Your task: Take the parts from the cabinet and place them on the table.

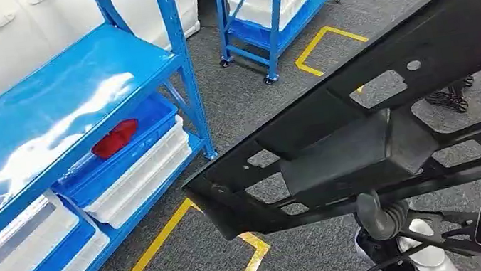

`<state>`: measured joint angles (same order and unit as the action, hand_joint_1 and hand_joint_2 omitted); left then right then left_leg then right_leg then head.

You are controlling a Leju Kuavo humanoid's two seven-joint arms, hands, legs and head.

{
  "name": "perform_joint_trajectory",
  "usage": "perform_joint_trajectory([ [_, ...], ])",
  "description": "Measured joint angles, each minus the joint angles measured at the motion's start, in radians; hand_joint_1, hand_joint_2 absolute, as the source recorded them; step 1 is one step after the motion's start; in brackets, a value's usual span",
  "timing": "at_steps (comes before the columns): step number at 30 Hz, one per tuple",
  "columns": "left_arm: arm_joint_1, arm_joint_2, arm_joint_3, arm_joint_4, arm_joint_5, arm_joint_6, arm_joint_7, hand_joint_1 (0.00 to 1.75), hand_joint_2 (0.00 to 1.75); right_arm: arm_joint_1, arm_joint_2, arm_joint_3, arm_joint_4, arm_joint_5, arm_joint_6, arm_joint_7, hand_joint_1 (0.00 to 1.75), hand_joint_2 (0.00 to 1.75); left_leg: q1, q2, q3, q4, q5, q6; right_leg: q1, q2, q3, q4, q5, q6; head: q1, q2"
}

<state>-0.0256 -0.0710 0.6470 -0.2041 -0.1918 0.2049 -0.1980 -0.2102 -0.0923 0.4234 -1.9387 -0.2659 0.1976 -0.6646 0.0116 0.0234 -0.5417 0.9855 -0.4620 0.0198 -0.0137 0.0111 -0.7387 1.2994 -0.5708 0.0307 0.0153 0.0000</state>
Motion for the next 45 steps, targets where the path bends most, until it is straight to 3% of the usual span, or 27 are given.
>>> perform_joint_trajectory([
  [1, 0.000, 0.000, 0.000, 0.000, -0.007, -0.002, 0.001, 0.00, 1.75, 0.000, -0.002, 0.000, 0.002, 0.000, -0.001, 0.005, 1.75, 1.75, 0.000, 0.013, -0.001, 0.001, -0.001, -0.001, -0.003, -0.001, -0.004, 0.008, 0.009, 0.003, 0.000, 0.000],
  [3, -0.005, -0.002, 0.000, 0.000, -0.015, -0.007, 0.001, 0.00, 1.75, -0.001, -0.003, 0.001, 0.008, 0.000, -0.002, 0.009, 1.75, 1.75, 0.000, 0.033, 0.000, 0.004, -0.004, -0.004, -0.006, -0.012, 0.057, -0.104, 0.076, 0.004, 0.000, 0.000],
  [4, -0.008, -0.003, -0.001, 0.000, -0.016, -0.008, 0.000, 0.00, 1.75, -0.004, -0.003, 0.002, 0.010, 0.000, -0.002, 0.009, 1.75, 1.75, 0.000, 0.041, 0.002, 0.005, -0.006, -0.007, -0.006, -0.031, 0.106, -0.193, 0.113, 0.001, 0.001, 0.000],
  [5, -0.010, -0.005, -0.001, 0.000, -0.016, -0.010, 0.000, 0.00, 1.75, -0.008, -0.003, 0.003, 0.012, 0.000, -0.003, 0.008, 1.75, 1.75, -0.003, 0.048, 0.005, 0.006, -0.009, -0.011, -0.002, -0.081, 0.155, -0.278, 0.128, -0.005, 0.000, 0.000],
  [6, -0.010, -0.005, -0.001, 0.000, -0.018, -0.012, -0.001, 0.00, 1.75, -0.012, -0.003, 0.005, 0.015, 0.001, -0.004, 0.008, 1.75, 1.75, -0.010, 0.055, 0.003, 0.011, -0.013, -0.018, 0.010, -0.086, 0.157, -0.292, 0.120, -0.014, 0.000, 0.000],
  [10, -0.016, -0.008, -0.001, 0.000, -0.019, -0.021, -0.013, 0.00, 1.75, -0.015, -0.003, 0.007, 0.022, 0.005, -0.010, 0.007, 1.75, 1.75, -0.009, 0.089, 0.011, 0.006, -0.016, -0.041, 0.008, -0.042, 0.150, -0.299, 0.129, -0.040, -0.001, 0.000],
  [12, -0.016, -0.008, -0.001, 0.000, -0.026, -0.026, -0.019, 0.00, 1.75, -0.021, -0.003, 0.007, 0.022, 0.011, -0.016, 0.008, 1.75, 1.75, -0.001, 0.019, -0.017, 0.077, -0.070, -0.047, 0.004, -0.026, 0.155, -0.307, 0.134, -0.051, -0.005, 0.000],
  [14, -0.014, -0.008, -0.001, 0.000, -0.027, -0.027, -0.020, 0.00, 1.75, -0.023, -0.001, 0.009, 0.022, 0.013, -0.022, 0.008, 1.75, 1.75, 0.001, -0.007, -0.091, 0.238, -0.149, -0.050, 0.006, -0.006, 0.154, -0.307, 0.135, -0.055, -0.008, 0.000],
  [16, -0.009, -0.007, -0.001, 0.000, -0.029, -0.025, -0.018, 0.00, 1.75, -0.017, -0.001, 0.009, 0.022, 0.013, -0.026, 0.008, 1.75, 1.75, 0.001, -0.014, -0.141, 0.335, -0.165, -0.052, 0.009, 0.020, 0.154, -0.305, 0.135, -0.056, -0.008, 0.000],
  [18, -0.008, -0.006, -0.001, 0.000, -0.029, -0.018, -0.014, 0.00, 1.75, -0.012, -0.001, 0.009, 0.022, 0.013, -0.027, 0.005, 1.75, 1.75, 0.001, -0.017, -0.100, 0.235, -0.089, -0.048, 0.008, 0.046, 0.156, -0.301, 0.134, -0.055, -0.008, 0.000],
  [20, -0.007, -0.006, -0.001, 0.000, -0.030, -0.014, -0.010, 0.00, 1.75, -0.010, -0.002, 0.009, 0.022, 0.013, -0.025, -0.002, 1.75, 1.75, 0.005, -0.058, -0.023, 0.062, -0.001, -0.043, 0.007, 0.069, 0.157, -0.295, 0.130, -0.049, -0.008, 0.000],
  [21, -0.004, -0.006, -0.001, 0.000, -0.031, -0.012, -0.006, 0.00, 1.75, -0.009, -0.002, 0.009, 0.022, 0.012, -0.023, -0.007, 1.75, 1.75, 0.007, -0.097, -0.009, 0.030, -0.016, -0.041, 0.013, 0.079, 0.152, -0.288, 0.128, -0.043, -0.008, 0.000],
  [23, -0.008, -0.006, -0.001, 0.000, -0.034, -0.006, -0.002, 0.00, 1.75, -0.007, -0.004, 0.009, 0.022, 0.011, -0.019, -0.012, 1.75, 1.75, 0.004, -0.081, -0.011, 0.027, -0.016, -0.036, 0.007, 0.099, 0.143, -0.288, 0.134, -0.031, -0.008, 0.000],
  [25, -0.008, -0.006, -0.001, 0.000, -0.036, -0.003, -0.001, 0.00, 1.75, -0.002, -0.006, 0.009, 0.022, 0.011, -0.019, -0.013, 1.75, 1.75, 0.005, -0.065, -0.005, 0.019, -0.010, -0.021, 0.006, 0.117, 0.140, -0.292, 0.138, -0.016, -0.007, 0.000],
  [27, -0.008, -0.006, -0.001, 0.000, -0.046, -0.008, -0.003, 0.00, 1.75, -0.003, -0.012, 0.006, 0.023, 0.009, -0.019, -0.021, 1.75, 1.75, 0.005, -0.041, -0.001, 0.010, -0.003, -0.009, 0.007, 0.035, 0.118, -0.241, 0.100, -0.011, -0.002, 0.000],
  [28, -0.006, -0.006, -0.001, 0.000, -0.048, -0.011, -0.003, 0.00, 1.75, -0.001, -0.016, 0.001, 0.023, 0.005, -0.011, -0.025, 1.75, 1.75, 0.003, -0.029, -0.003, 0.010, -0.004, -0.002, 0.006, 0.013, 0.082, -0.169, 0.060, -0.005, -0.001, 0.000],
  [30, -0.003, -0.005, -0.001, 0.000, -0.052, -0.020, -0.008, 0.00, 1.75, 0.012, -0.022, -0.017, 0.024, 0.000, 0.012, -0.032, 1.75, 1.75, -0.002, -0.006, -0.003, 0.010, -0.006, 0.002, 0.001, 0.001, 0.005, -0.010, -0.004, 0.003, -0.001, 0.000],
  [31, -0.002, -0.005, -0.001, 0.000, -0.056, -0.025, -0.011, 0.00, 1.75, 0.022, -0.025, -0.031, 0.024, 0.000, 0.020, -0.032, 1.75, 1.75, -0.003, 0.005, -0.003, 0.010, -0.007, 0.002, -0.001, 0.000, -0.013, 0.026, -0.007, 0.005, -0.001, 0.000],
  [32, -0.001, -0.005, -0.001, 0.000, -0.060, -0.029, -0.014, 0.00, 1.75, 0.032, -0.028, -0.045, 0.024, 0.003, 0.028, -0.032, 1.75, 1.75, -0.003, 0.015, -0.003, 0.010, -0.009, 0.002, -0.002, -0.001, -0.007, 0.013, 0.010, 0.006, -0.001, 0.000],
  [34, -0.003, -0.005, -0.002, 0.000, -0.065, -0.036, -0.021, 0.00, 1.75, 0.048, -0.031, -0.073, 0.019, 0.013, 0.036, -0.032, 1.75, 1.75, -0.004, 0.036, 0.001, 0.011, -0.012, -0.002, -0.001, -0.015, 0.074, -0.142, 0.091, 0.001, 0.000, 0.000],
  [35, -0.003, -0.005, -0.002, 0.000, -0.066, -0.037, -0.021, 0.00, 1.75, 0.052, -0.033, -0.085, 0.015, 0.014, 0.036, -0.032, 1.75, 1.75, -0.004, 0.045, 0.005, 0.011, -0.015, -0.005, 0.002, -0.043, 0.127, -0.238, 0.126, -0.005, 0.000, 0.000],
  [36, -0.003, -0.005, -0.002, 0.000, -0.066, -0.037, -0.021, 0.00, 1.75, 0.051, -0.033, -0.092, 0.013, 0.015, 0.036, -0.032, 1.75, 1.75, -0.010, 0.053, 0.007, 0.011, -0.018, -0.011, 0.011, -0.086, 0.151, -0.289, 0.118, -0.012, 0.000, 0.000],
  [37, -0.002, -0.005, -0.002, 0.000, -0.066, -0.037, -0.021, 0.00, 1.75, 0.053, -0.033, -0.096, 0.012, 0.016, 0.036, -0.032, 1.75, 1.75, -0.013, 0.060, 0.006, 0.014, -0.022, -0.016, 0.016, -0.071, 0.148, -0.291, 0.125, -0.023, -0.003, 0.000],
  [40, -0.009, -0.005, -0.002, 0.000, -0.062, -0.037, -0.020, 0.00, 1.75, 0.060, -0.034, -0.111, 0.010, 0.007, 0.055, -0.032, 1.75, 1.75, -0.012, 0.088, 0.014, 0.010, -0.024, -0.031, 0.020, -0.040, 0.143, -0.292, 0.125, -0.037, -0.003, 0.000],
  [41, -0.010, -0.005, -0.002, 0.000, -0.060, -0.034, -0.019, 0.00, 1.75, 0.061, -0.034, -0.118, 0.010, -0.001, 0.064, -0.032, 1.75, 1.75, -0.008, 0.069, 0.013, 0.017, -0.035, -0.039, 0.008, -0.030, 0.151, -0.303, 0.132, -0.045, -0.003, 0.000],
  [42, -0.010, -0.003, -0.001, 0.000, -0.059, -0.032, -0.018, 0.00, 1.75, 0.056, -0.033, -0.124, 0.009, -0.013, 0.075, -0.033, 1.75, 1.75, -0.006, 0.022, 0.002, 0.050, -0.060, -0.041, 0.008, -0.022, 0.153, -0.305, 0.132, -0.050, -0.003, 0.000],
  [45, -0.005, -0.003, 0.000, 0.000, -0.056, -0.027, -0.012, 0.00, 1.75, 0.052, -0.026, -0.132, 0.010, -0.027, 0.087, -0.033, 1.75, 1.75, -0.004, -0.014, -0.111, 0.286, -0.170, -0.044, 0.011, 0.006, 0.153, -0.304, 0.133, -0.058, -0.007, 0.000],
])
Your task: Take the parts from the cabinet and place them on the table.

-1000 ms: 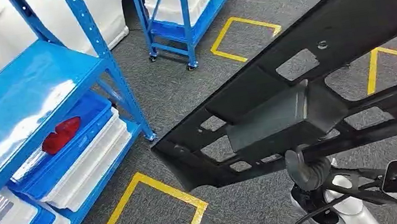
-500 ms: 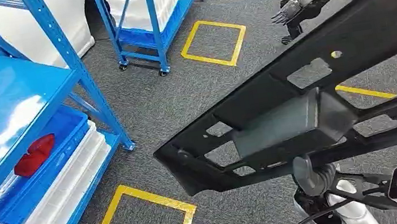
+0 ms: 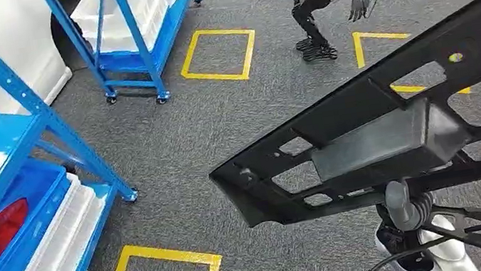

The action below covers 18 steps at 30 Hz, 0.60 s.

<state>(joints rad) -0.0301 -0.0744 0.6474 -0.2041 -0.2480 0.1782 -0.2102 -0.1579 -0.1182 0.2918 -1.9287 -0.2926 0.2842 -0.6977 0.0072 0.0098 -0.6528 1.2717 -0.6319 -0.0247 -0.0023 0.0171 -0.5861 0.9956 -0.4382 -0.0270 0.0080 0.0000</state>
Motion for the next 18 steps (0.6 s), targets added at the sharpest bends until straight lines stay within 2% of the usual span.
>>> perform_joint_trajectory([
  [1, 0.003, 0.000, 0.001, 0.000, 0.001, 0.002, 0.001, 0.00, 1.75, 0.000, 0.005, -0.003, 0.001, 0.001, 0.000, 0.000, 1.75, 1.75, 0.000, -0.001, -0.029, 0.054, -0.008, 0.000, 0.001, 0.013, 0.000, 0.001, 0.000, 0.000, -0.001, 0.000],
  [2, 0.004, 0.001, 0.002, 0.000, 0.003, 0.002, 0.001, 0.00, 1.75, 0.000, 0.010, -0.007, 0.001, 0.005, 0.000, 0.001, 1.75, 1.75, 0.000, -0.001, -0.033, 0.051, 0.012, 0.001, 0.001, 0.026, 0.001, 0.002, 0.000, 0.000, -0.001, 0.000],
  [3, 0.004, 0.001, 0.002, 0.000, 0.003, 0.002, 0.001, 0.00, 1.75, 0.000, 0.016, -0.010, 0.000, 0.013, -0.005, 0.001, 1.75, 1.75, 0.000, -0.001, -0.015, 0.003, 0.050, 0.003, 0.001, 0.038, 0.003, 0.003, 0.000, 0.000, -0.001, 0.000],
  [4, 0.003, 0.002, 0.002, 0.000, 0.002, 0.001, 0.001, 0.00, 1.75, 0.000, 0.023, -0.014, 0.000, 0.022, -0.008, 0.001, 1.75, 1.75, 0.001, -0.006, 0.024, -0.086, 0.102, 0.006, 0.001, 0.051, 0.005, 0.005, -0.001, 0.002, -0.001, 0.000],
  [5, 0.003, 0.002, 0.002, 0.000, 0.000, 0.000, 0.001, 0.00, 1.75, -0.001, 0.029, -0.017, 0.000, 0.032, -0.013, 0.001, 1.75, 1.75, 0.003, -0.026, 0.068, -0.182, 0.150, 0.008, 0.001, 0.063, 0.008, 0.007, -0.003, 0.004, -0.001, 0.000],
  [6, 0.003, 0.003, 0.002, 0.000, -0.002, -0.002, 0.001, 0.00, 1.75, -0.001, 0.034, -0.019, -0.003, 0.040, -0.017, 0.001, 1.75, 1.75, 0.007, -0.078, 0.097, -0.250, 0.163, 0.010, -0.001, 0.072, 0.006, 0.009, -0.005, 0.008, 0.000, 0.000],
  [7, 0.003, 0.003, 0.002, 0.000, -0.005, -0.002, 0.000, 0.00, 1.75, -0.002, 0.041, -0.021, -0.005, 0.047, -0.020, 0.001, 1.75, 1.75, 0.007, -0.082, 0.102, -0.266, 0.157, 0.010, 0.003, 0.085, 0.000, 0.016, -0.005, 0.014, 0.001, 0.000],
  [8, 0.002, 0.003, 0.002, 0.000, -0.006, -0.003, 0.000, 0.00, 1.75, -0.002, 0.045, -0.022, -0.007, 0.051, -0.022, 0.001, 1.75, 1.75, 0.003, -0.073, 0.100, -0.262, 0.158, 0.013, -0.002, 0.092, -0.005, 0.015, -0.002, 0.021, 0.000, 0.000],
  [10, -0.003, 0.004, 0.002, 0.000, -0.011, -0.006, 0.001, 0.00, 1.75, 0.001, 0.051, -0.024, -0.014, 0.066, -0.025, 0.001, 1.75, 1.75, -0.001, -0.057, 0.104, -0.262, 0.161, 0.022, -0.008, 0.110, -0.008, 0.010, 0.003, 0.035, 0.000, 0.000],
  [11, -0.004, 0.004, 0.002, 0.000, -0.013, -0.007, 0.001, 0.00, 1.75, 0.002, 0.053, -0.025, -0.022, 0.077, -0.027, 0.001, 1.75, 1.75, 0.006, -0.042, 0.106, -0.276, 0.169, 0.033, -0.002, 0.118, -0.009, 0.010, 0.004, 0.042, 0.000, 0.000],
  [12, -0.007, 0.005, 0.002, 0.000, -0.013, -0.007, 0.001, 0.00, 1.75, 0.006, 0.053, -0.026, -0.030, 0.085, -0.033, 0.000, 1.75, 1.75, 0.006, -0.029, 0.109, -0.283, 0.174, 0.040, -0.001, 0.074, -0.019, 0.032, -0.016, 0.041, 0.001, 0.000],
  [13, -0.005, 0.005, 0.002, 0.000, -0.016, -0.005, 0.003, 0.00, 1.75, 0.006, 0.058, -0.026, -0.037, 0.095, -0.034, 0.000, 1.75, 1.75, 0.005, -0.019, 0.109, -0.285, 0.175, 0.044, -0.001, 0.030, -0.049, 0.096, -0.058, 0.044, 0.008, 0.000],
  [14, -0.004, 0.005, 0.002, 0.000, -0.019, -0.003, 0.006, 0.00, 1.75, 0.008, 0.063, -0.026, -0.041, 0.102, -0.033, 0.000, 1.75, 1.75, 0.002, -0.007, 0.108, -0.285, 0.175, 0.045, -0.003, 0.008, -0.087, 0.176, -0.097, 0.048, 0.010, 0.000],
  [15, -0.004, 0.006, 0.002, 0.000, -0.022, 0.000, 0.011, 0.00, 1.75, 0.015, 0.066, -0.027, -0.045, 0.106, -0.031, 0.000, 1.75, 1.75, 0.000, 0.004, 0.107, -0.285, 0.174, 0.047, -0.005, -0.002, -0.127, 0.258, -0.131, 0.051, 0.009, 0.000],
  [16, -0.003, 0.006, 0.002, 0.000, -0.024, 0.002, 0.013, 0.00, 1.75, 0.024, 0.069, -0.031, -0.048, 0.111, -0.025, 0.000, 1.75, 1.75, -0.001, 0.016, 0.106, -0.284, 0.173, 0.048, -0.007, -0.006, -0.157, 0.320, -0.149, 0.053, 0.009, 0.000],
  [17, -0.002, 0.007, 0.002, 0.000, -0.025, 0.005, 0.013, 0.00, 1.75, 0.032, 0.073, -0.033, -0.054, 0.117, -0.020, 0.000, 1.75, 1.75, -0.002, 0.028, 0.106, -0.284, 0.172, 0.048, -0.010, -0.007, -0.166, 0.337, -0.145, 0.055, 0.010, 0.000],
  [18, -0.002, 0.008, 0.002, 0.000, -0.026, 0.006, 0.013, 0.00, 1.75, 0.038, 0.076, -0.036, -0.059, 0.122, -0.017, 0.000, 1.75, 1.75, -0.002, 0.041, 0.106, -0.283, 0.170, 0.046, -0.013, -0.011, -0.147, 0.298, -0.116, 0.057, 0.009, 0.000],
])
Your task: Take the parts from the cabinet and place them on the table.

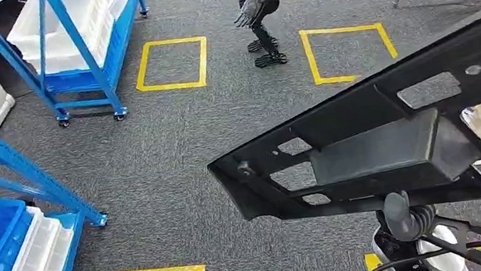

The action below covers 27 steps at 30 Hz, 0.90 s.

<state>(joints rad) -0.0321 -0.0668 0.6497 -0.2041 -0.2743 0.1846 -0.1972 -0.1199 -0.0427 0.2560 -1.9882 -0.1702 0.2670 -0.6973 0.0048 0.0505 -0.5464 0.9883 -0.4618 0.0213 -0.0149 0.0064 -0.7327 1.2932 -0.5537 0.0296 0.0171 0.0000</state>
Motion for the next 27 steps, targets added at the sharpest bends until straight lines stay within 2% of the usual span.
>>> perform_joint_trajectory([
  [1, -0.001, 0.000, 0.000, 0.000, -0.005, 0.000, 0.000, 0.00, 1.75, 0.005, 0.002, -0.002, -0.007, 0.006, 0.002, 0.000, 1.75, 1.75, 0.000, 0.010, 0.001, 0.001, -0.002, -0.002, 0.000, -0.008, 0.045, -0.083, 0.042, -0.001, 0.000, 0.000],
  [2, -0.002, 0.000, 0.000, 0.000, -0.007, 0.000, 0.000, 0.00, 1.75, 0.009, 0.003, -0.003, -0.015, 0.013, 0.003, 0.000, 1.75, 1.75, 0.000, 0.018, 0.004, 0.001, -0.004, -0.005, 0.000, -0.026, 0.103, -0.189, 0.085, -0.003, 0.001, 0.000],
  [3, -0.003, 0.000, 0.000, 0.000, -0.010, -0.002, 0.000, 0.00, 1.75, 0.012, 0.003, -0.004, -0.023, 0.020, 0.002, 0.000, 1.75, 1.75, -0.002, 0.025, 0.008, 0.001, -0.007, -0.008, 0.004, -0.070, 0.154, -0.276, 0.107, -0.009, 0.001, 0.000],
  [4, -0.002, 0.000, 0.000, 0.000, -0.015, -0.005, 0.000, 0.00, 1.75, 0.014, 0.004, -0.005, -0.028, 0.025, 0.002, 0.000, 1.75, 1.75, -0.010, 0.033, 0.009, 0.004, -0.011, -0.015, 0.012, -0.085, 0.158, -0.291, 0.098, -0.016, -0.001, 0.000],
  [5, -0.002, 0.000, 0.000, 0.000, -0.017, -0.007, -0.001, 0.00, 1.75, 0.017, 0.007, -0.005, -0.034, 0.029, 0.002, -0.001, 1.75, 1.75, -0.006, 0.038, 0.010, 0.003, -0.011, -0.021, 0.014, -0.068, 0.154, -0.292, 0.100, -0.022, -0.002, 0.000],
  [7, -0.006, 0.000, 0.000, 0.000, -0.020, -0.016, 0.000, 0.00, 1.75, 0.028, 0.007, -0.009, -0.045, 0.035, 0.001, 0.000, 1.75, 1.75, -0.004, 0.057, 0.017, -0.003, -0.012, -0.031, 0.018, -0.050, 0.151, -0.293, 0.101, -0.031, -0.002, 0.000],
  [8, -0.008, 0.000, -0.001, 0.000, -0.021, -0.018, -0.001, 0.00, 1.75, 0.033, 0.007, -0.011, -0.051, 0.036, 0.001, 0.000, 1.75, 1.75, -0.007, 0.069, 0.024, -0.003, -0.016, -0.040, 0.014, -0.037, 0.157, -0.305, 0.106, -0.039, -0.002, 0.000],
  [9, -0.008, 0.000, -0.001, 0.000, -0.021, -0.019, -0.001, 0.00, 1.75, 0.038, 0.007, -0.011, -0.054, 0.037, 0.001, 0.000, 1.75, 1.75, 0.001, 0.041, 0.021, 0.011, -0.029, -0.044, 0.008, -0.028, 0.166, -0.313, 0.112, -0.043, -0.003, 0.000],
  [10, -0.008, 0.000, -0.001, 0.000, -0.021, -0.022, -0.001, 0.00, 1.75, 0.036, 0.008, -0.012, -0.056, 0.037, 0.002, -0.001, 1.75, 1.75, 0.002, 0.003, 0.002, 0.056, -0.061, -0.045, 0.007, -0.020, 0.168, -0.316, 0.114, -0.049, -0.003, 0.000],
  [11, -0.007, -0.002, -0.001, 0.000, -0.021, -0.025, 0.000, 0.00, 1.75, 0.036, 0.008, -0.012, -0.056, 0.037, 0.002, -0.001, 1.75, 1.75, 0.004, -0.023, -0.035, 0.137, -0.104, -0.046, 0.008, -0.010, 0.167, -0.316, 0.115, -0.052, -0.007, 0.000],
  [12, -0.006, -0.003, -0.001, 0.000, -0.021, -0.025, 0.000, 0.00, 1.75, 0.036, 0.010, -0.012, -0.053, 0.040, 0.003, 0.000, 1.75, 1.75, 0.005, -0.035, -0.078, 0.226, -0.143, -0.049, 0.009, 0.002, 0.167, -0.316, 0.115, -0.054, -0.011, 0.000],
  [13, -0.004, -0.004, -0.001, 0.000, -0.021, -0.025, 0.000, 0.00, 1.75, 0.035, 0.010, -0.012, -0.048, 0.043, 0.005, 0.001, 1.75, 1.75, 0.005, -0.041, -0.116, 0.301, -0.166, -0.050, 0.010, 0.015, 0.166, -0.314, 0.115, -0.055, -0.010, 0.000],
  [14, -0.002, -0.004, -0.001, 0.000, -0.021, -0.025, 0.000, 0.00, 1.75, 0.033, 0.010, -0.011, -0.039, 0.046, 0.006, 0.002, 1.75, 1.75, 0.005, -0.041, -0.135, 0.330, -0.162, -0.050, 0.011, 0.029, 0.166, -0.313, 0.115, -0.055, -0.011, 0.000],
  [15, -0.002, -0.004, 0.000, 0.000, -0.020, -0.025, 0.000, 0.00, 1.75, 0.029, 0.010, -0.010, -0.031, 0.048, 0.005, 0.004, 1.75, 1.75, 0.005, -0.042, -0.128, 0.308, -0.135, -0.049, 0.011, 0.042, 0.166, -0.311, 0.114, -0.054, -0.011, 0.000],
  [16, -0.003, -0.004, 0.000, 0.000, -0.021, -0.025, 0.000, 0.00, 1.75, 0.020, 0.010, -0.008, -0.022, 0.048, 0.003, 0.010, 1.75, 1.75, 0.006, -0.043, -0.103, 0.244, -0.091, -0.048, 0.011, 0.055, 0.166, -0.307, 0.114, -0.053, -0.011, 0.000],
  [17, -0.005, -0.004, 0.000, 0.000, -0.021, -0.025, 0.000, 0.00, 1.75, 0.006, 0.010, -0.006, -0.011, 0.047, 0.001, 0.018, 1.75, 1.75, 0.007, -0.052, -0.061, 0.150, -0.039, -0.046, 0.010, 0.069, 0.166, -0.303, 0.112, -0.051, -0.011, 0.000],
  [18, -0.006, -0.004, 0.000, 0.000, -0.023, -0.026, 0.000, 0.00, 1.75, -0.010, 0.010, -0.003, 0.004, 0.037, 0.000, 0.031, 1.75, 1.75, 0.011, -0.086, -0.017, 0.052, 0.005, -0.044, 0.009, 0.081, 0.165, -0.297, 0.109, -0.046, -0.012, 0.000],
  [19, -0.006, -0.004, 0.000, 0.000, -0.025, -0.026, 0.000, 0.00, 1.75, -0.027, 0.010, -0.002, 0.020, 0.023, 0.001, 0.045, 1.75, 1.75, 0.013, -0.130, -0.005, 0.023, -0.014, -0.043, 0.014, 0.091, 0.159, -0.290, 0.106, -0.040, -0.011, 0.000],
  [21, -0.012, -0.005, 0.000, 0.000, -0.028, -0.029, 0.000, 0.00, 1.75, -0.062, 0.010, -0.002, 0.059, 0.000, 0.001, 0.071, 1.75, 1.75, 0.010, -0.112, -0.009, 0.020, -0.010, -0.038, 0.008, 0.108, 0.147, -0.287, 0.111, -0.027, -0.012, 0.000],
  [23, -0.014, -0.006, 0.000, 0.000, -0.031, -0.035, -0.001, 0.00, 1.75, -0.089, 0.008, -0.002, 0.091, 0.003, -0.005, 0.081, 1.75, 1.75, 0.008, -0.096, -0.006, 0.015, -0.003, -0.022, 0.005, 0.126, 0.142, -0.292, 0.117, -0.012, -0.011, 0.000],
  [24, -0.015, -0.008, 0.000, 0.000, -0.034, -0.039, -0.002, 0.00, 1.75, -0.099, 0.006, -0.002, 0.104, 0.005, -0.006, 0.084, 1.75, 1.75, 0.013, -0.079, -0.005, 0.006, 0.005, -0.012, 0.001, 0.112, 0.139, -0.282, 0.110, -0.010, -0.013, 0.000],
  [25, -0.015, -0.007, 0.000, 0.000, -0.034, -0.043, -0.004, 0.00, 1.75, -0.113, 0.004, -0.002, 0.117, 0.006, -0.006, 0.085, 1.75, 1.75, 0.011, -0.070, -0.005, 0.001, 0.007, -0.007, 0.008, 0.055, 0.118, -0.243, 0.080, -0.007, -0.004, 0.000],
  [26, -0.013, -0.008, 0.000, 0.000, -0.034, -0.047, -0.004, 0.00, 1.75, -0.128, 0.004, -0.002, 0.131, 0.006, -0.003, 0.087, 1.75, 1.75, 0.009, -0.059, -0.006, 0.001, 0.008, -0.005, 0.008, 0.025, 0.085, -0.175, 0.040, -0.002, -0.001, 0.000],
  [27, -0.011, -0.008, 0.001, 0.000, -0.034, -0.050, -0.004, 0.00, 1.75, -0.137, 0.003, -0.002, 0.144, 0.006, -0.002, 0.092, 1.75, 1.75, 0.006, -0.047, -0.007, 0.001, 0.007, -0.004, 0.007, 0.009, 0.045, -0.091, 0.002, 0.001, -0.002, 0.000],
])
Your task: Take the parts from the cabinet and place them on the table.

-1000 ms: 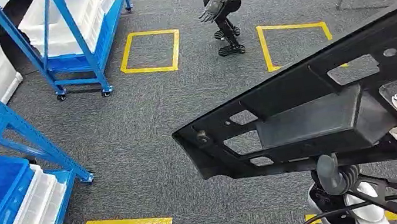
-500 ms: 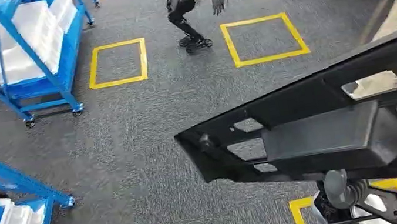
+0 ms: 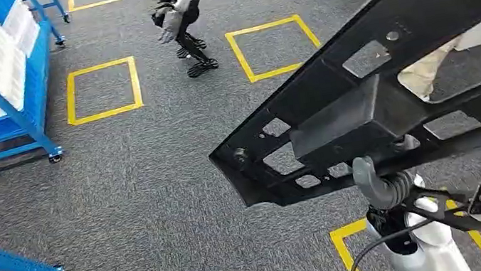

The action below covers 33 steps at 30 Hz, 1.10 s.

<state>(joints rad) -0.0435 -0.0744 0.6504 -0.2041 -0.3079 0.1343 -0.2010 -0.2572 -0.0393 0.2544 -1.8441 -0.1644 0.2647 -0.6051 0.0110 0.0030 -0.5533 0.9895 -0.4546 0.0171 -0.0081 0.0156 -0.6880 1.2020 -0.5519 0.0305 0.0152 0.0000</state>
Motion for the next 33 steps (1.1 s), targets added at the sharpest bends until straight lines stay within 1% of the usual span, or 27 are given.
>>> perform_joint_trajectory([
  [1, 0.001, 0.000, 0.000, 0.000, 0.000, -0.002, 0.000, 0.00, 1.75, -0.005, 0.000, 0.000, 0.012, -0.002, 0.000, 0.003, 1.75, 1.75, -0.002, 0.013, -0.001, 0.000, -0.001, 0.001, -0.002, -0.006, -0.040, 0.082, -0.029, 0.002, 0.001, 0.000],
  [2, 0.002, 0.000, 0.001, 0.000, 0.000, -0.003, 0.000, 0.00, 1.75, -0.009, -0.001, 0.000, 0.026, -0.005, 0.000, 0.004, 1.75, 1.75, -0.003, 0.025, -0.001, 0.001, -0.002, 0.001, -0.003, -0.008, -0.063, 0.127, -0.036, 0.003, 0.000, 0.000],
  [3, 0.001, -0.001, 0.002, 0.000, 0.000, -0.003, 0.000, 0.00, 1.75, -0.012, -0.001, 0.000, 0.036, -0.008, 0.002, 0.007, 1.75, 1.75, -0.003, 0.035, -0.001, 0.001, -0.003, 0.001, -0.005, -0.009, -0.059, 0.117, -0.018, 0.003, 0.001, 0.000],
  [4, 0.001, -0.002, 0.002, 0.000, 0.000, -0.003, 0.000, 0.00, 1.75, -0.018, -0.001, 0.000, 0.046, -0.013, 0.005, 0.012, 1.75, 1.75, -0.004, 0.045, 0.001, 0.001, -0.005, 0.000, -0.004, -0.012, -0.029, 0.059, 0.020, 0.002, 0.000, 0.000],
  [5, -0.001, -0.004, 0.004, 0.000, 0.000, -0.003, 0.000, 0.00, 1.75, -0.026, -0.002, 0.000, 0.054, -0.018, 0.010, 0.015, 1.75, 1.75, -0.004, 0.054, 0.004, 0.001, -0.007, -0.002, -0.004, -0.021, 0.021, -0.037, 0.066, -0.002, 0.001, 0.000],
  [6, -0.001, -0.005, 0.005, 0.000, 0.002, -0.005, 0.000, 0.00, 1.75, -0.034, -0.004, 0.000, 0.060, -0.024, 0.014, 0.018, 1.75, 1.75, -0.005, 0.063, 0.008, 0.001, -0.009, -0.004, 0.000, -0.046, 0.074, -0.136, 0.106, -0.009, 0.001, 0.000],
  [7, -0.001, -0.006, 0.005, 0.000, 0.003, -0.007, 0.000, 0.00, 1.75, -0.043, -0.005, 0.000, 0.066, -0.029, 0.017, 0.019, 1.75, 1.75, -0.007, 0.069, 0.010, 0.001, -0.011, -0.008, 0.008, -0.094, 0.104, -0.202, 0.106, -0.017, 0.001, 0.000],
  [8, 0.001, -0.008, 0.006, 0.000, 0.003, -0.008, 0.000, 0.00, 1.75, -0.052, -0.005, 0.000, 0.074, -0.033, 0.017, 0.020, 1.75, 1.75, -0.012, 0.077, 0.008, 0.004, -0.015, -0.014, 0.016, -0.086, 0.103, -0.205, 0.109, -0.025, -0.001, 0.000],
  [11, -0.003, -0.010, 0.007, 0.000, 0.003, -0.010, 0.000, 0.00, 1.75, -0.061, -0.009, -0.001, 0.087, -0.037, 0.017, 0.021, 1.75, 1.75, -0.010, 0.104, 0.015, -0.001, -0.017, -0.028, 0.020, -0.055, 0.097, -0.205, 0.110, -0.036, 0.000, 0.000],
  [12, -0.004, -0.011, 0.007, 0.000, 0.003, -0.011, 0.000, 0.00, 1.75, -0.062, -0.009, -0.001, 0.090, -0.038, 0.017, 0.022, 1.75, 1.75, -0.010, 0.101, 0.012, 0.003, -0.026, -0.036, 0.005, -0.041, 0.106, -0.218, 0.118, -0.044, -0.001, 0.000],
  [13, -0.004, -0.011, 0.008, 0.000, 0.003, -0.012, -0.001, 0.00, 1.75, -0.067, -0.010, -0.001, 0.092, -0.039, 0.018, 0.023, 1.75, 1.75, -0.007, 0.061, 0.005, 0.032, -0.047, -0.038, 0.006, -0.033, 0.108, -0.222, 0.119, -0.048, -0.001, 0.000],
  [14, -0.004, -0.012, 0.008, 0.000, 0.002, -0.013, -0.001, 0.00, 1.75, -0.075, -0.010, -0.001, 0.095, -0.040, 0.017, 0.023, 1.75, 1.75, -0.005, 0.031, -0.023, 0.096, -0.083, -0.039, 0.005, -0.025, 0.108, -0.221, 0.120, -0.051, -0.003, 0.000],
  [15, -0.002, -0.013, 0.009, 0.000, 0.002, -0.015, 0.000, 0.00, 1.75, -0.076, -0.010, -0.001, 0.098, -0.041, 0.017, 0.026, 1.75, 1.75, -0.003, 0.015, -0.063, 0.178, -0.121, -0.042, 0.005, -0.014, 0.109, -0.221, 0.119, -0.053, -0.009, 0.000],
  [16, 0.000, -0.013, 0.009, 0.000, 0.000, -0.015, 0.000, 0.00, 1.75, -0.076, -0.010, -0.001, 0.099, -0.041, 0.017, 0.029, 1.75, 1.75, -0.003, 0.008, -0.107, 0.265, -0.154, -0.044, 0.006, -0.002, 0.109, -0.219, 0.118, -0.054, -0.010, 0.000],
  [17, 0.002, -0.013, 0.010, 0.000, 0.000, -0.015, 0.001, 0.00, 1.75, -0.076, -0.010, 0.000, 0.102, -0.041, 0.016, 0.036, 1.75, 1.75, -0.003, 0.007, -0.139, 0.324, -0.165, -0.046, 0.007, 0.011, 0.109, -0.217, 0.118, -0.055, -0.010, 0.000],
  [18, 0.003, -0.013, 0.010, 0.000, 0.000, -0.015, 0.001, 0.00, 1.75, -0.076, -0.010, 0.000, 0.104, -0.041, 0.015, 0.038, 1.75, 1.75, -0.003, 0.006, -0.148, 0.329, -0.149, -0.045, 0.007, 0.024, 0.109, -0.215, 0.117, -0.054, -0.011, 0.000],
  [19, 0.003, -0.013, 0.011, 0.000, 0.000, -0.015, 0.001, 0.00, 1.75, -0.076, -0.010, 0.000, 0.105, -0.042, 0.015, 0.039, 1.75, 1.75, -0.002, 0.006, -0.133, 0.285, -0.113, -0.044, 0.006, 0.038, 0.109, -0.212, 0.116, -0.053, -0.011, 0.000],
  [21, 0.000, -0.013, 0.011, 0.000, 0.000, -0.017, 0.001, 0.00, 1.75, -0.080, -0.010, 0.000, 0.105, -0.044, 0.014, 0.040, 1.75, 1.75, 0.001, -0.015, -0.053, 0.102, -0.009, -0.041, 0.004, 0.064, 0.110, -0.202, 0.110, -0.047, -0.011, 0.000],
  [22, 0.000, -0.012, 0.012, 0.000, 0.000, -0.017, 0.001, 0.00, 1.75, -0.081, -0.010, -0.001, 0.105, -0.045, 0.014, 0.041, 1.75, 1.75, 0.006, -0.066, -0.025, 0.034, 0.003, -0.038, 0.002, 0.073, 0.107, -0.198, 0.107, -0.043, -0.012, 0.000],
  [23, 0.001, -0.013, 0.013, 0.000, 0.000, -0.018, 0.000, 0.00, 1.75, -0.082, -0.011, -0.001, 0.104, -0.047, 0.014, 0.041, 1.75, 1.75, 0.008, -0.085, -0.018, 0.020, -0.008, -0.039, 0.006, 0.083, 0.100, -0.192, 0.106, -0.038, -0.010, 0.000],
  [26, -0.002, -0.013, 0.013, 0.000, 0.000, -0.020, -0.003, 0.00, 1.75, -0.077, -0.015, -0.001, 0.104, -0.051, 0.014, 0.043, 1.75, 1.75, -0.001, -0.055, -0.019, 0.023, -0.004, -0.025, -0.005, 0.112, 0.091, -0.199, 0.116, -0.017, -0.011, 0.000],
  [27, -0.003, -0.014, 0.014, 0.000, 0.000, -0.020, -0.003, 0.00, 1.75, -0.076, -0.018, -0.002, 0.104, -0.051, 0.014, 0.043, 1.75, 1.75, 0.007, -0.043, -0.015, 0.011, 0.002, -0.016, 0.000, 0.113, 0.090, -0.198, 0.114, -0.012, -0.011, 0.000],
  [28, -0.004, -0.013, 0.014, 0.000, 0.000, -0.020, -0.004, 0.00, 1.75, -0.076, -0.020, -0.003, 0.104, -0.053, 0.014, 0.042, 1.75, 1.75, 0.006, -0.029, -0.010, 0.004, 0.006, -0.010, 0.002, 0.050, 0.085, -0.179, 0.099, -0.009, -0.009, 0.000],
  [29, -0.003, -0.013, 0.014, 0.000, 0.000, -0.019, -0.004, 0.00, 1.75, -0.079, -0.023, -0.003, 0.104, -0.053, 0.014, 0.042, 1.75, 1.75, 0.005, -0.019, -0.010, 0.003, 0.006, -0.005, 0.002, 0.014, 0.061, -0.130, 0.067, -0.007, -0.002, 0.000],
  [31, -0.001, -0.013, 0.015, 0.000, -0.004, -0.012, -0.004, 0.00, 1.75, -0.078, -0.024, -0.003, 0.104, -0.057, 0.014, 0.040, 1.75, 1.75, 0.002, 0.004, -0.012, 0.003, 0.004, -0.002, -0.001, -0.005, -0.019, 0.033, -0.009, 0.000, -0.002, 0.000],
  [32, -0.001, -0.013, 0.016, 0.000, -0.005, -0.008, -0.002, 0.00, 1.75, -0.078, -0.026, -0.003, 0.104, -0.060, 0.016, 0.040, 1.75, 1.75, 0.001, 0.017, -0.013, 0.004, 0.003, -0.001, -0.004, -0.005, -0.055, 0.104, -0.031, 0.003, -0.002, 0.000],
  [33, -0.002, -0.013, 0.016, 0.000, -0.006, -0.008, 0.000, 0.00, 1.75, -0.078, -0.027, -0.003, 0.105, -0.064, 0.016, 0.040, 1.75, 1.75, 0.001, 0.029, -0.012, 0.004, 0.002, -0.001, -0.006, -0.006, -0.068, 0.126, -0.027, 0.005, -0.002, 0.000],
])
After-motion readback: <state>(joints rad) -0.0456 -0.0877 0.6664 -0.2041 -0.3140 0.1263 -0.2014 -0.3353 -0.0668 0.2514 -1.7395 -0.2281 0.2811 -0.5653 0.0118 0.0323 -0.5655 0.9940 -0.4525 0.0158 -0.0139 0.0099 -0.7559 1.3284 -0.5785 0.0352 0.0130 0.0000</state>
